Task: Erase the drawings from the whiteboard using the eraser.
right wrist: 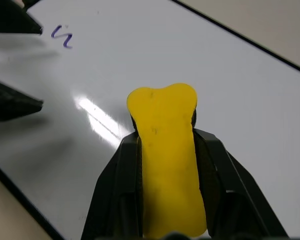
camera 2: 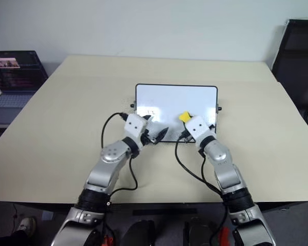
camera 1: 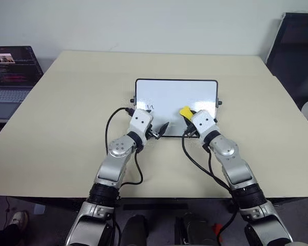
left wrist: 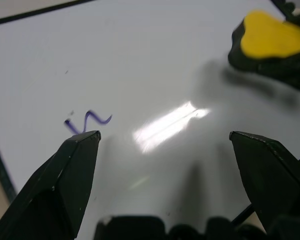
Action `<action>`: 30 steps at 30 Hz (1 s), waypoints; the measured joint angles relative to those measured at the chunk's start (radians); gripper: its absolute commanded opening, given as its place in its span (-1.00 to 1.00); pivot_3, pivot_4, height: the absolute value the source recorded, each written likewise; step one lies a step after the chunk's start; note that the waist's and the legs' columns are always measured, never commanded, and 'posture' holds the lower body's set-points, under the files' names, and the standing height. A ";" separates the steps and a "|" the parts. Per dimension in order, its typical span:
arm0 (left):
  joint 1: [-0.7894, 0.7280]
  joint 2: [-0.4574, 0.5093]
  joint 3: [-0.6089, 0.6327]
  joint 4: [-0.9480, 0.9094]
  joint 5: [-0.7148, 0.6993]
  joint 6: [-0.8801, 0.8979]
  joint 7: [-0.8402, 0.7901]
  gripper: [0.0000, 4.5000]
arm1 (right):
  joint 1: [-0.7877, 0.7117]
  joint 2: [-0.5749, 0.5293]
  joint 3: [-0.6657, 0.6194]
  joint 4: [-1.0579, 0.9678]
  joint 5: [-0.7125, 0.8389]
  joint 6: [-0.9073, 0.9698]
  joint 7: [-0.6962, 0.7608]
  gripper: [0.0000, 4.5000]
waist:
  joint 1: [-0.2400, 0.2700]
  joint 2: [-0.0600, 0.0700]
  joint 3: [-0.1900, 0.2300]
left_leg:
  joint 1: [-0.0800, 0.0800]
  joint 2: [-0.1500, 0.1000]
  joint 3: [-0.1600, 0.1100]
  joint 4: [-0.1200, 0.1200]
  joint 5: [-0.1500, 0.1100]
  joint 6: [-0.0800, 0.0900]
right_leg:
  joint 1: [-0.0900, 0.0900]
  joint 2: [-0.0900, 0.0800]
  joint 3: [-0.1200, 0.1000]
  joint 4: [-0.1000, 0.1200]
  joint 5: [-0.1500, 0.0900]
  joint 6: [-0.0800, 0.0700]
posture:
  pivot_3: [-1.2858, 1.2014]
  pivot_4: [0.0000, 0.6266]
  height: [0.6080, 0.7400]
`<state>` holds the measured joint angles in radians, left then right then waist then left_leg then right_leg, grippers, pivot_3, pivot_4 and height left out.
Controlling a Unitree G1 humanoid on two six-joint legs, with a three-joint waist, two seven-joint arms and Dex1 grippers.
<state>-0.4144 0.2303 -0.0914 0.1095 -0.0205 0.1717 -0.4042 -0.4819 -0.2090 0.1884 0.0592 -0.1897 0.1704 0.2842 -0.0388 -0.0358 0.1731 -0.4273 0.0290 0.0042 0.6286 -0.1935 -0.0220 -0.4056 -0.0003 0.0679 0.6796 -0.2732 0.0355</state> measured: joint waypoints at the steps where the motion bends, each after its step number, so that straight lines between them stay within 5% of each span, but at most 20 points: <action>1: 0.013 0.009 0.011 -0.003 0.002 0.004 0.009 1.00 | -0.019 0.007 0.001 0.008 0.002 -0.001 0.002 -0.52 | 0.000 0.000 0.000 | 0.000 0.000 0.000 0.000 0.000 0.000 | 0.000 0.000 0.000 0.000 0.000 0.000 | 0.03 -0.52 1.00; 17: 0.046 0.023 0.058 -0.027 0.008 0.056 0.103 1.00 | -0.276 0.151 0.073 0.259 0.014 -0.069 0.040 -0.52 | 0.005 0.000 0.000 | 0.000 0.001 0.000 0.000 0.000 0.000 | 0.000 -0.001 -0.001 0.000 0.001 -0.001 | 0.03 -0.52 1.00; 30: 0.008 0.021 0.056 0.006 0.005 0.055 0.075 1.00 | -0.452 0.163 0.138 0.574 -0.080 -0.068 0.042 -0.52 | 0.005 0.000 0.000 | 0.000 0.001 0.000 -0.001 0.000 0.000 | 0.000 -0.002 -0.002 0.000 0.001 -0.001 | 0.03 -0.52 1.00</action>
<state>-0.4067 0.2515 -0.0353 0.1156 -0.0153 0.2272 -0.3294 -0.9336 -0.0464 0.3267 0.6332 -0.2697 0.1021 0.3259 -0.0343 -0.0358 0.1732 -0.4275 0.0298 0.0041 0.6279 -0.1935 -0.0221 -0.4056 -0.0021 0.0662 0.6796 -0.2726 0.0345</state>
